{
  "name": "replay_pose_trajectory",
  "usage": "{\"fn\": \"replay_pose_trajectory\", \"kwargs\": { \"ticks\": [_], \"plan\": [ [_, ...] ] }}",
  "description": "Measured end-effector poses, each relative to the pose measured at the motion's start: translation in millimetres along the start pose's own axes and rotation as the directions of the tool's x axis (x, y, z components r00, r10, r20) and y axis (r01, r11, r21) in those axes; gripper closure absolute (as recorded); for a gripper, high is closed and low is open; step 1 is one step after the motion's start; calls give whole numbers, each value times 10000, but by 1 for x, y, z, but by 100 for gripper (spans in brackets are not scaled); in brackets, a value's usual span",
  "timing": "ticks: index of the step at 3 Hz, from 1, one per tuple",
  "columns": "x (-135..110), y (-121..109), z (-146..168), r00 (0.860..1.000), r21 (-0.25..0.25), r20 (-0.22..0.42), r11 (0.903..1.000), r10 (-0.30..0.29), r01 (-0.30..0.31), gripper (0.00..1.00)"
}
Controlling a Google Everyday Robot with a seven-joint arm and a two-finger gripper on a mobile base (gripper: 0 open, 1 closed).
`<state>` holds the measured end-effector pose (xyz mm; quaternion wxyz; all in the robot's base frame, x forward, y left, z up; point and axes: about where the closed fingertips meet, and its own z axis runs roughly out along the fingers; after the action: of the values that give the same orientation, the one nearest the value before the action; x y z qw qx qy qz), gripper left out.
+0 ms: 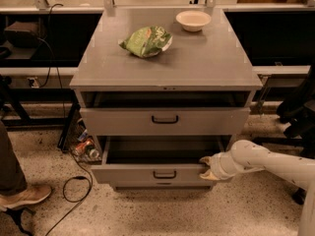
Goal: Open middle drawer
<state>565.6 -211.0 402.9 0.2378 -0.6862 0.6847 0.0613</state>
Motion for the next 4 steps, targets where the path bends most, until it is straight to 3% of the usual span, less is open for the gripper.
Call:
{"fn": "replay_pose_trajectory", "kwargs": {
  "ticks": [2,4],
  "plan": [
    [-1,1,1,10000,-28,14,10000,-2,2,4],
    [-2,4,6,9998,-150,147,9998,-102,104,0]
  ]
}}
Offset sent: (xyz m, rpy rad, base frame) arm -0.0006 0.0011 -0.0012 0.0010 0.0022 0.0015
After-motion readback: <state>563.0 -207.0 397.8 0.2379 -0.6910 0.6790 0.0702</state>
